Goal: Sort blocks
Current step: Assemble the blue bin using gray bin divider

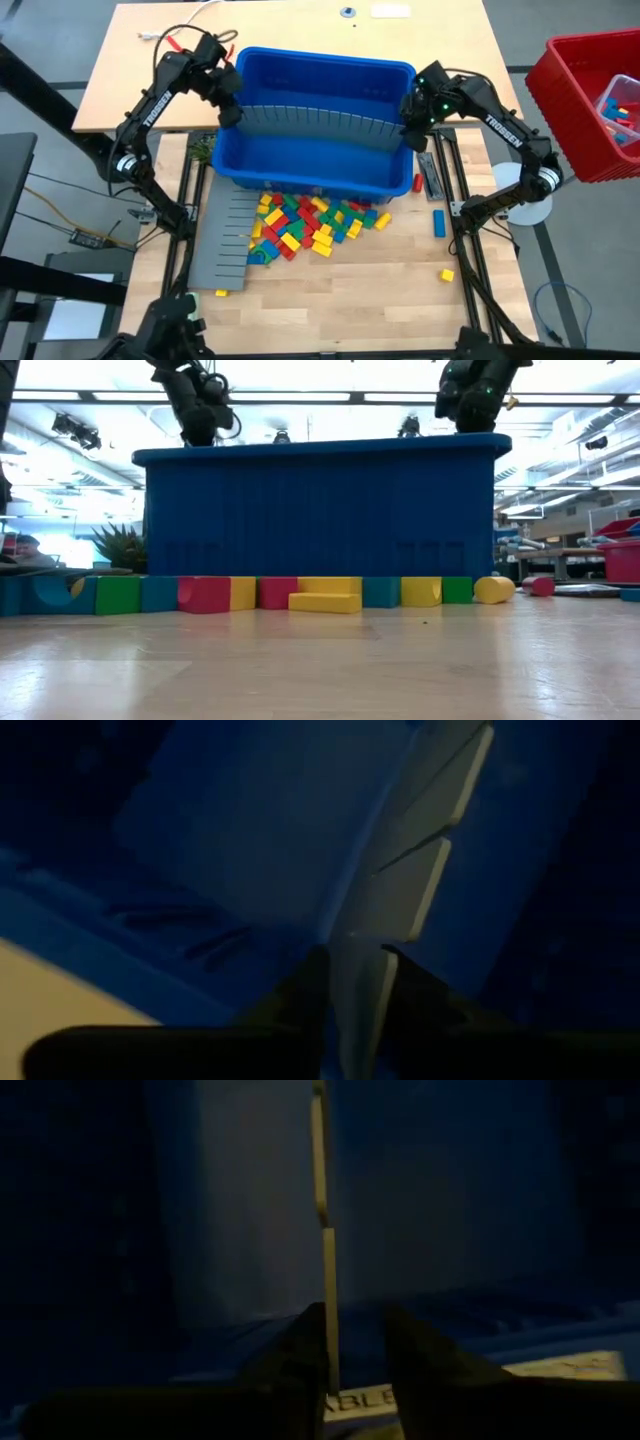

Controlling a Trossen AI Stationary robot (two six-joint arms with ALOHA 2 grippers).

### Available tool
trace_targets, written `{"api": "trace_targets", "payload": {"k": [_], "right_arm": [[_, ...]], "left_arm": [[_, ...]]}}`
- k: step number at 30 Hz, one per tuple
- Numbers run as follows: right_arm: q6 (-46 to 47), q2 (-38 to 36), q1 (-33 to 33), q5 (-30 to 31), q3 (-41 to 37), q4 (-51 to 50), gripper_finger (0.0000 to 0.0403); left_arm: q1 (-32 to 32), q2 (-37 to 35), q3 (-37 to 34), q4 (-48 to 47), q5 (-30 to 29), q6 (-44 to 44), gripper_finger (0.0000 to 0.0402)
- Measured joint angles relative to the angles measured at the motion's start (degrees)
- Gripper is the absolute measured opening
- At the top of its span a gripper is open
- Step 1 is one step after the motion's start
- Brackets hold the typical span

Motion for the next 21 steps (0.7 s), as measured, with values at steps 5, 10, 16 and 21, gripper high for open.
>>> {"api": "trace_targets", "payload": {"k": [5,10,16,21], "right_arm": [[0.5,-1.6,0.7,0.8,6.9,2.0,0.0122],[8.2,-1.6,1.4,-3.2,10.0,11.7,0.0128],[18.8,-1.5,2.0,-16.5,1.6,34.9,0.0098],[23.7,-1.4,4.2,-16.7,-10.3,55.5,0.0030]], "left_arm": [[-0.3,0.0,8.0,2.2,0.6,-3.1,0.0133],[-1.3,-0.2,12.1,10.0,7.1,-4.7,0.0136],[-2.1,-0.2,6.3,23.2,26.4,-11.1,0.0136],[-4.4,-0.1,-2.5,30.9,31.5,-12.9,0.0126]]}}
